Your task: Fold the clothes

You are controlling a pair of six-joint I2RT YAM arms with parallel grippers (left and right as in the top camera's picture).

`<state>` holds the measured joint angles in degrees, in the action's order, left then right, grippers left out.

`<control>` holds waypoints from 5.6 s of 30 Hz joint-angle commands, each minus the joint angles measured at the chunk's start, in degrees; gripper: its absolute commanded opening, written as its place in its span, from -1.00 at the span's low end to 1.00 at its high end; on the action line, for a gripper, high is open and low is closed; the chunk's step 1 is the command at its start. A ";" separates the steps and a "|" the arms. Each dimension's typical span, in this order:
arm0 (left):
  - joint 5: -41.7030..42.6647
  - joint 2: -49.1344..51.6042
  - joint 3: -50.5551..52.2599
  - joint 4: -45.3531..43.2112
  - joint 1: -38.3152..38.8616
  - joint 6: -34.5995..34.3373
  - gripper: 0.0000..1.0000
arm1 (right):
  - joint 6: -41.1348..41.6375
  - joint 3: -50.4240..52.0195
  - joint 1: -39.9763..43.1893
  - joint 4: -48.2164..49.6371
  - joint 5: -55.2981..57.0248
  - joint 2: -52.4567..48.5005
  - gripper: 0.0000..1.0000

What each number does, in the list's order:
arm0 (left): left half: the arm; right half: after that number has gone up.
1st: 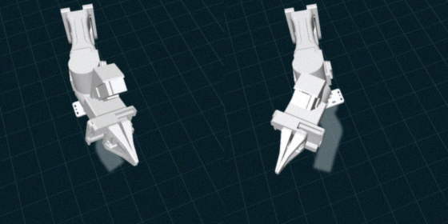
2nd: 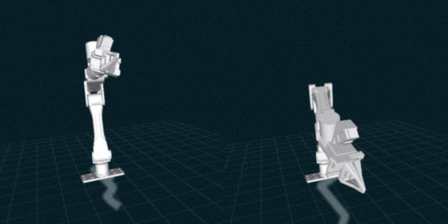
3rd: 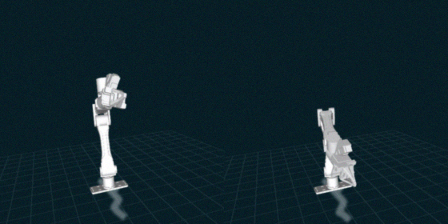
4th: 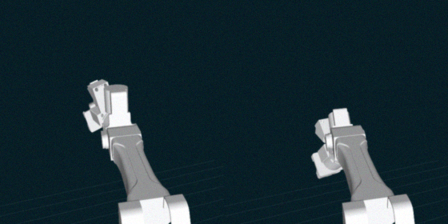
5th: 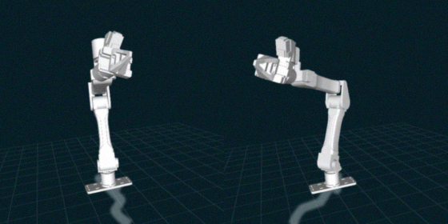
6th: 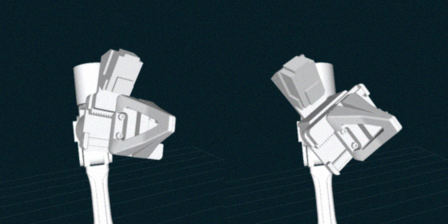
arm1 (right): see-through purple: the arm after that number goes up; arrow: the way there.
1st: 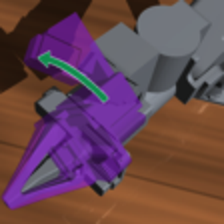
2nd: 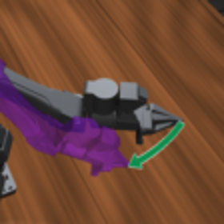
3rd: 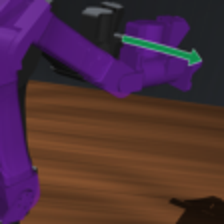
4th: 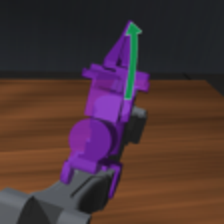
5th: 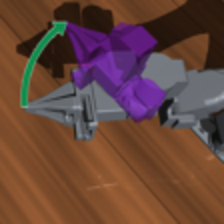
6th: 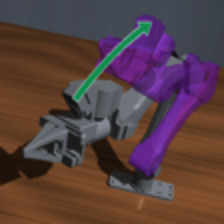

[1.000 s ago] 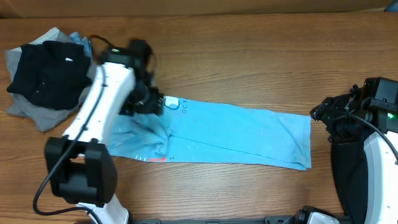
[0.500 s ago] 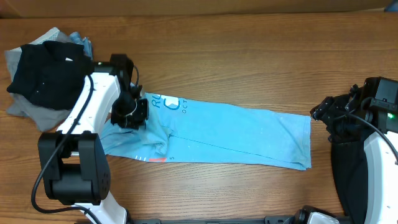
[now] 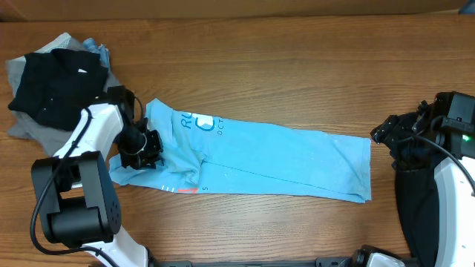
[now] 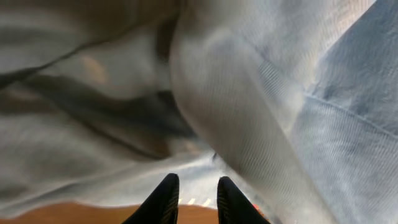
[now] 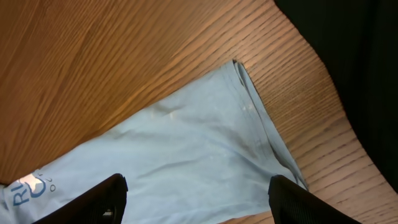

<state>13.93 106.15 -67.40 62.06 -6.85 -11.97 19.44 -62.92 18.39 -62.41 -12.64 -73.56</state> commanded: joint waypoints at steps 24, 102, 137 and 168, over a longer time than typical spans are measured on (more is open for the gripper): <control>7.37 -1.49 8.90 -9.60 1.62 -1.57 -0.12 | -0.42 -0.46 0.26 0.31 1.66 0.13 0.53; 4.98 -1.64 6.93 -7.54 6.73 -3.96 -0.63 | -0.42 -0.46 0.26 0.17 2.75 -0.13 0.53; -0.28 -3.15 -6.16 6.45 7.65 -5.68 -0.91 | -0.42 -0.46 0.26 0.15 2.78 -0.13 0.53; -7.23 -3.21 -13.09 16.83 3.89 0.94 -0.17 | -0.39 -0.46 0.26 0.37 3.63 -0.13 0.54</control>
<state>2.07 104.55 -78.81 79.81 -3.38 -14.94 19.44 -62.92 18.39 -62.39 -9.61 -73.56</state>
